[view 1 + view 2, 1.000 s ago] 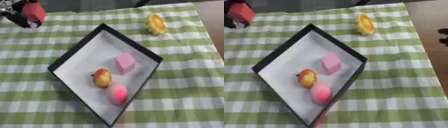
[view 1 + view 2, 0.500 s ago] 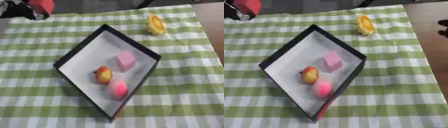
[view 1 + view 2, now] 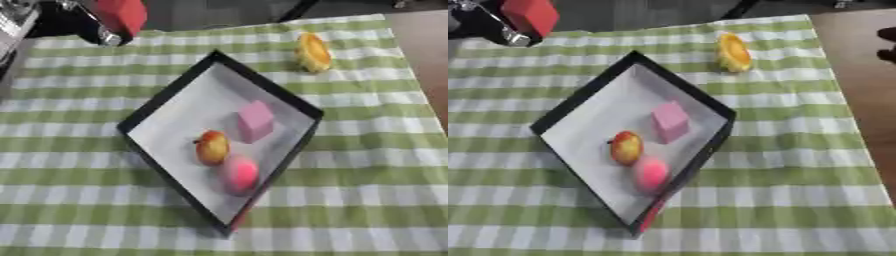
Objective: Pick up objects on the table and place them in the box.
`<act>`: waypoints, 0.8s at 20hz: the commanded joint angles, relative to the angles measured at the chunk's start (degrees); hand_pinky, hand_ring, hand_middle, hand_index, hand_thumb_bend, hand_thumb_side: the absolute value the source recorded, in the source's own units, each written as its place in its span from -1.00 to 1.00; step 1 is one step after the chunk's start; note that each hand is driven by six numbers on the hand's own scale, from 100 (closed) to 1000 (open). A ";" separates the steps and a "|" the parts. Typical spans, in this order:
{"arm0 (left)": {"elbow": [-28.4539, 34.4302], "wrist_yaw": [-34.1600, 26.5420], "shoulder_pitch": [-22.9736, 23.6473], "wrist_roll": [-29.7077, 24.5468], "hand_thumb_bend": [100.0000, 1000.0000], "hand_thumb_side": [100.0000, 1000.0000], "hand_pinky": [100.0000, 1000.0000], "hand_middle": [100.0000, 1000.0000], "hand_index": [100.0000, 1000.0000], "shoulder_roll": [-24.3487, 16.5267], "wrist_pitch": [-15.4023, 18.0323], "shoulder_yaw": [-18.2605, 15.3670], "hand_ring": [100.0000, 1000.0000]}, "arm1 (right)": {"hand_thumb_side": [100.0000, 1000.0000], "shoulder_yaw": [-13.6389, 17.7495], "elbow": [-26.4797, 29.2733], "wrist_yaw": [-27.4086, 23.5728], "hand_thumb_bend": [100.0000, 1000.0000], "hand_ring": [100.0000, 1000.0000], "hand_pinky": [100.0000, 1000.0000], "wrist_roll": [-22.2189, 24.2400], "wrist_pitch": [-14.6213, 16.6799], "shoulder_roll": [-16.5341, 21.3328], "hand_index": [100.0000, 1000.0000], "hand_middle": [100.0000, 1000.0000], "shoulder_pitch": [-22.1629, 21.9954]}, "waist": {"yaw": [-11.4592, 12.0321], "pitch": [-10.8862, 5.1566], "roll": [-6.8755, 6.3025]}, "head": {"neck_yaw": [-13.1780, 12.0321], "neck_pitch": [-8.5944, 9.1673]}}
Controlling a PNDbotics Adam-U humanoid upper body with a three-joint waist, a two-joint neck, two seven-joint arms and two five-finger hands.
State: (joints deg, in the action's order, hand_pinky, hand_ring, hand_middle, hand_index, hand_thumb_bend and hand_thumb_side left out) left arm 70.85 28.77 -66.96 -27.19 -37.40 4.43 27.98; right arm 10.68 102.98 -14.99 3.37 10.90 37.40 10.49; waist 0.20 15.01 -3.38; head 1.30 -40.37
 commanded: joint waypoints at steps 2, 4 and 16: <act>6.27 -3.91 -0.67 -1.14 -0.78 -1.00 0.05 0.10 0.29 -2.04 -2.73 2.96 0.09 | 0.03 0.23 0.39 -0.49 -1.00 0.84 0.70 0.05 -0.18 2.01 0.79 0.47 0.18 | 0.44 -2.64 1.04 | 0.66 -0.89; 9.29 -5.85 -0.70 -1.95 -0.78 -1.00 0.06 0.10 0.28 -1.78 -3.91 4.56 0.09 | 0.03 0.15 0.36 -0.52 -1.00 0.84 0.70 0.14 -0.27 1.97 0.79 0.47 0.19 | 0.72 -2.79 1.09 | 1.34 -1.20; 21.72 -6.32 -0.43 -6.08 -0.71 -1.00 0.10 0.14 0.33 1.08 -8.42 10.36 0.13 | 0.04 -0.14 0.71 -0.61 -1.00 0.84 0.70 0.52 -0.44 1.35 0.80 0.47 0.29 | 0.91 -2.70 1.37 | 3.29 -2.05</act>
State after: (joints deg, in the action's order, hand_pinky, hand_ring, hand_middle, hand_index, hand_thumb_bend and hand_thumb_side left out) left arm 91.58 21.93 -66.58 -33.07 -35.89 -3.67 38.52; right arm 10.19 102.98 -15.34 3.71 10.42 37.39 10.40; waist 1.11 14.28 -3.12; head 4.54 -42.27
